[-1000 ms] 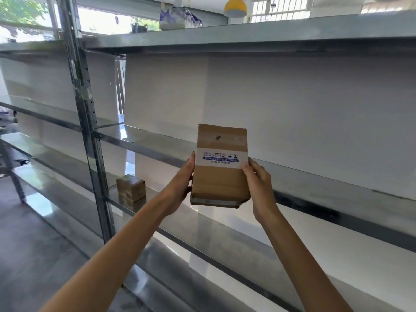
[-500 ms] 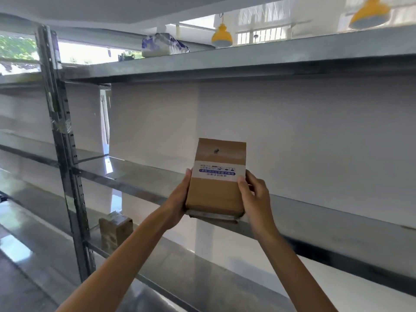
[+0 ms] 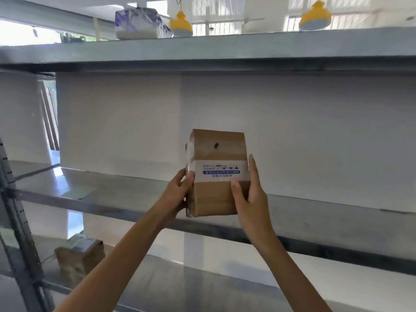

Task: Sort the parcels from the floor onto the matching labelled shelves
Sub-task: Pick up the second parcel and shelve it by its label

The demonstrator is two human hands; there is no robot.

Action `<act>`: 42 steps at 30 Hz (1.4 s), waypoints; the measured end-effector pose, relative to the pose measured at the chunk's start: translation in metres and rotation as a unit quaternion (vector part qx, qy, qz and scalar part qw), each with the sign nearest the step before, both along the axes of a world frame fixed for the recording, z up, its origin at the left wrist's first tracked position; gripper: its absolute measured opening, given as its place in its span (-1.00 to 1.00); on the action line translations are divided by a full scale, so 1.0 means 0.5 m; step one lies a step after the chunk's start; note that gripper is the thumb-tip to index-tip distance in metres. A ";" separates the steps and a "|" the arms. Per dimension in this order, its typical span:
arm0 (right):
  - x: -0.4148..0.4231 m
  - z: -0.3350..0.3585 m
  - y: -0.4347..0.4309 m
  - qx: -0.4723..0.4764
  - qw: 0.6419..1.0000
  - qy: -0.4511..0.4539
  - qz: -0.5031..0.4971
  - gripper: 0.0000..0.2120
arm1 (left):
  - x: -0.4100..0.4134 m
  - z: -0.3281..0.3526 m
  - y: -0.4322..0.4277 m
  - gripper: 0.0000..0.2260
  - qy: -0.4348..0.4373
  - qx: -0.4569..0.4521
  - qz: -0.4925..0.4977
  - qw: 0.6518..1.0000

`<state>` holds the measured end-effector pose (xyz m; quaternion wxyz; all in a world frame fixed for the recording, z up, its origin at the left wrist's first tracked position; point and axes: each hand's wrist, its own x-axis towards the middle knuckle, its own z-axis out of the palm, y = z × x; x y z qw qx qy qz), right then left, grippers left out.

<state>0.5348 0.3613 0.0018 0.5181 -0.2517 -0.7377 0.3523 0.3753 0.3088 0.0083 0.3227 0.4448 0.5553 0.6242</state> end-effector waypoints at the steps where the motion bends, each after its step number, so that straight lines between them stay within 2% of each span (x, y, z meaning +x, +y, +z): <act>1: -0.011 -0.003 -0.005 0.034 0.999 -0.019 -0.025 -0.38 | -0.005 0.004 0.002 -0.33 -0.001 0.007 0.008 1.000; 3: -0.029 -0.009 -0.018 0.076 0.992 -0.069 -0.076 -0.24 | -0.007 0.010 0.001 -0.39 -0.002 0.029 0.021 0.999; 5: -0.043 -0.011 -0.036 0.053 0.988 -0.100 -0.102 -0.05 | -0.003 0.012 -0.006 -0.46 0.043 0.049 0.031 0.997; 7: -0.047 -0.010 -0.050 0.025 0.985 -0.119 -0.120 0.12 | 0.006 0.017 -0.018 -0.43 0.083 0.076 0.027 0.993; 9: -0.040 -0.007 -0.056 0.016 0.985 -0.127 -0.119 0.19 | 0.012 0.027 -0.025 -0.42 0.121 0.097 0.019 0.988; 10: -0.031 -0.001 -0.057 -0.002 0.989 -0.106 -0.108 0.17 | 0.013 0.032 -0.026 -0.45 0.141 0.099 0.014 0.985; 12: -0.002 0.008 -0.050 -0.047 0.996 -0.019 -0.069 -0.02 | 0.015 0.046 -0.027 -0.59 0.148 0.097 -0.011 0.984; 14: 0.033 0.021 -0.044 -0.097 0.994 0.047 -0.015 -0.20 | 0.020 0.056 -0.030 -0.66 0.108 0.092 -0.061 0.988; 15: 0.048 0.027 -0.045 -0.119 0.991 0.065 0.012 -0.24 | 0.026 0.058 -0.035 -0.62 0.087 0.085 -0.093 0.988; 17: 0.073 0.030 -0.050 -0.131 0.987 0.086 0.047 -0.27 | 0.043 0.056 -0.042 -0.54 0.039 0.057 -0.165 0.984; 19: 0.092 0.028 -0.057 -0.120 0.986 0.094 0.063 -0.23 | 0.061 0.050 -0.045 -0.54 -0.014 0.029 -0.216 0.976; 21: 0.109 0.027 -0.061 -0.104 0.987 0.087 0.083 -0.17 | 0.072 0.040 -0.040 -0.51 -0.034 0.026 -0.230 0.972; 23: 0.118 0.033 -0.068 -0.095 0.988 0.082 0.086 -0.22 | 0.079 0.033 -0.029 -0.42 -0.028 0.039 -0.229 0.972; 24: 0.119 0.033 -0.075 -0.067 0.993 0.074 0.061 -0.26 | 0.084 0.031 -0.025 -0.42 -0.027 0.047 -0.224 0.973; 26: 0.121 0.031 -0.087 0.108 0.991 0.011 -0.077 -0.34 | 0.099 0.030 -0.021 -0.47 -0.018 0.068 -0.203 0.977; 28: 0.121 0.015 -0.083 0.297 0.926 -0.105 -0.210 -0.39 | 0.116 0.028 -0.012 -0.46 -0.002 0.082 -0.169 0.982; 29: 0.121 0.006 -0.079 0.341 0.894 -0.162 -0.241 -0.43 | 0.124 0.026 -0.009 -0.43 0.008 0.087 -0.153 0.984; 31: 0.119 -0.006 -0.079 0.364 0.859 -0.231 -0.275 -0.47 | 0.140 0.024 -0.008 -0.34 0.021 0.093 -0.130 0.987; 33: 0.121 -0.011 -0.077 0.351 0.850 -0.268 -0.287 -0.44 | 0.147 0.020 -0.006 -0.26 0.040 0.088 -0.120 0.988; 34: 0.125 -0.014 -0.076 0.351 0.847 -0.274 -0.291 -0.43 | 0.149 0.019 -0.007 -0.30 0.049 0.089 -0.117 0.988; 36: 0.135 -0.018 -0.072 0.345 0.856 -0.262 -0.284 -0.43 | 0.150 0.025 -0.014 -0.50 0.025 0.106 -0.112 0.988; 37: 0.140 -0.018 -0.070 0.337 0.868 -0.240 -0.274 -0.44 | 0.146 0.029 -0.014 -0.52 -0.014 0.109 -0.113 0.988; 39: 0.146 -0.017 -0.066 0.295 0.908 -0.182 -0.236 -0.45 | 0.132 0.033 -0.013 -0.53 -0.087 0.095 -0.120 0.984; 42: 0.151 -0.024 -0.059 0.204 0.963 -0.084 -0.153 -0.43 | 0.123 0.026 -0.015 -0.71 -0.100 0.090 -0.122 0.983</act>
